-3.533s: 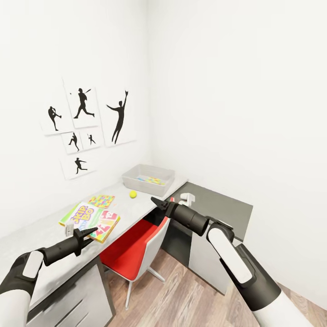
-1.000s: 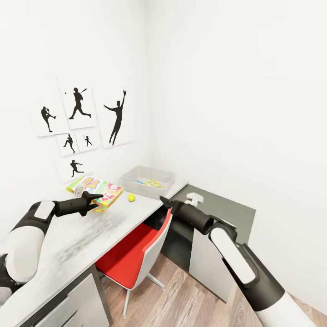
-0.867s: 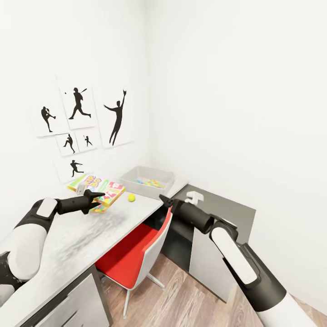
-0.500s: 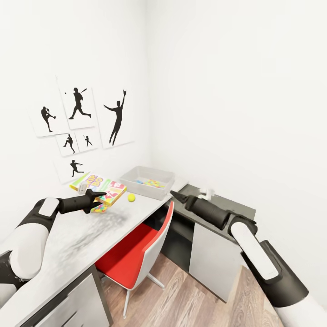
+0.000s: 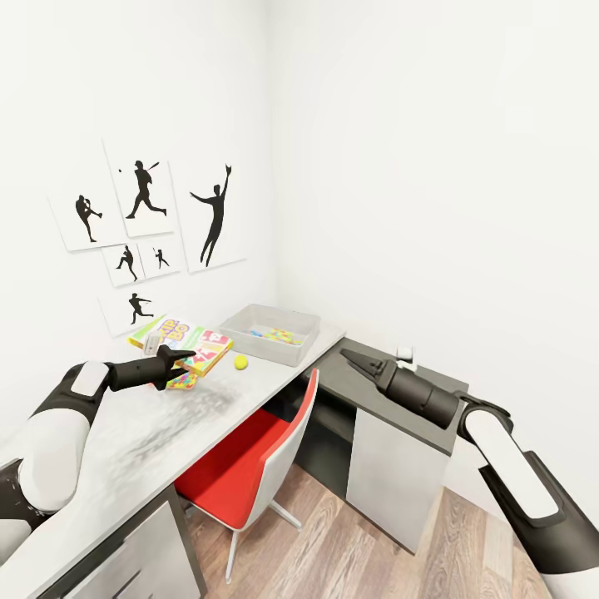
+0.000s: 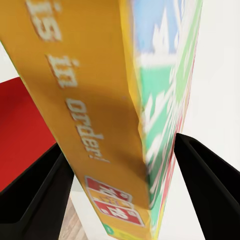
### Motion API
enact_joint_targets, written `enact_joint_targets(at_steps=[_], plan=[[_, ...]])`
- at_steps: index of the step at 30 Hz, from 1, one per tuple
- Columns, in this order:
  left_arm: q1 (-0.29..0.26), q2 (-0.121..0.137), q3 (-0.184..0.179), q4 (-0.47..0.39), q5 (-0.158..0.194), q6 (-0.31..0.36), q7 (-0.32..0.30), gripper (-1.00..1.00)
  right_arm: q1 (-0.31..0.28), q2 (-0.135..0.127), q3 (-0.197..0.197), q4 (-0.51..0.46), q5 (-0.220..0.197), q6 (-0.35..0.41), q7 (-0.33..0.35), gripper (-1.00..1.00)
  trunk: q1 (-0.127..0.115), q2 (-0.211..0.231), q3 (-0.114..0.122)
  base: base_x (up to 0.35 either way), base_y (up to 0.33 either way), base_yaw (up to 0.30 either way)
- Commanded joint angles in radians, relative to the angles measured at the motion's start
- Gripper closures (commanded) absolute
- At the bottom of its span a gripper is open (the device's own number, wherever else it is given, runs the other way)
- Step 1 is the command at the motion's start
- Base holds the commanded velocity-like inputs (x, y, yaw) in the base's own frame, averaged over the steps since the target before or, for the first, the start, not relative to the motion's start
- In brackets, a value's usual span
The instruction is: Put all the toys in the child's room - the three board games (two on the bed and one on the table), the two jigsaw puzzles on the table, and the tennis ball on the table - inside the toy box on the table in the child's room.
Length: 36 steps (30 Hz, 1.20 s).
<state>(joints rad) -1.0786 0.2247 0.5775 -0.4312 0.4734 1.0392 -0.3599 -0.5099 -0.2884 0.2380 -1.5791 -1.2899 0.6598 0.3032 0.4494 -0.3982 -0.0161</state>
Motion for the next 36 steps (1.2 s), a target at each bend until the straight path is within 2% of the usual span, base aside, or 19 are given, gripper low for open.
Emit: enact_joint_targets(at_steps=[1, 13, 24, 26, 36], plan=[[-0.001, -0.001, 0.008, 0.000, -0.011, 0.005, -0.007, 1.00, 0.000, 0.000, -0.001, 0.001, -0.001, 0.002, 0.000, -1.00, 0.001, -0.002, -0.002, 0.000, 0.000, 0.000], [-0.001, -0.001, 0.009, 0.000, -0.009, 0.005, -0.008, 1.00, 0.002, 0.004, -0.002, 0.009, 0.003, 0.001, -0.007, -1.00, 0.001, -0.002, -0.002, 0.013, -0.015, 0.000], [-0.001, -0.026, 0.008, -0.003, -0.009, 0.007, -0.007, 1.00, 0.002, 0.005, -0.003, 0.010, 0.003, 0.002, -0.008, -1.00, 0.001, -0.002, -0.002, 0.094, -0.119, 0.000], [-0.001, -0.036, 0.007, -0.003, -0.009, 0.007, -0.006, 1.00, 0.002, 0.005, -0.003, 0.010, 0.003, 0.002, -0.009, -1.00, 0.001, -0.002, -0.002, 0.034, -0.050, 0.000], [-0.015, -0.040, 0.006, -0.004, -0.008, 0.008, -0.002, 1.00, 0.002, 0.006, -0.002, 0.009, 0.005, 0.001, -0.009, -1.00, 0.001, -0.002, -0.002, 0.016, -0.018, 0.000]])
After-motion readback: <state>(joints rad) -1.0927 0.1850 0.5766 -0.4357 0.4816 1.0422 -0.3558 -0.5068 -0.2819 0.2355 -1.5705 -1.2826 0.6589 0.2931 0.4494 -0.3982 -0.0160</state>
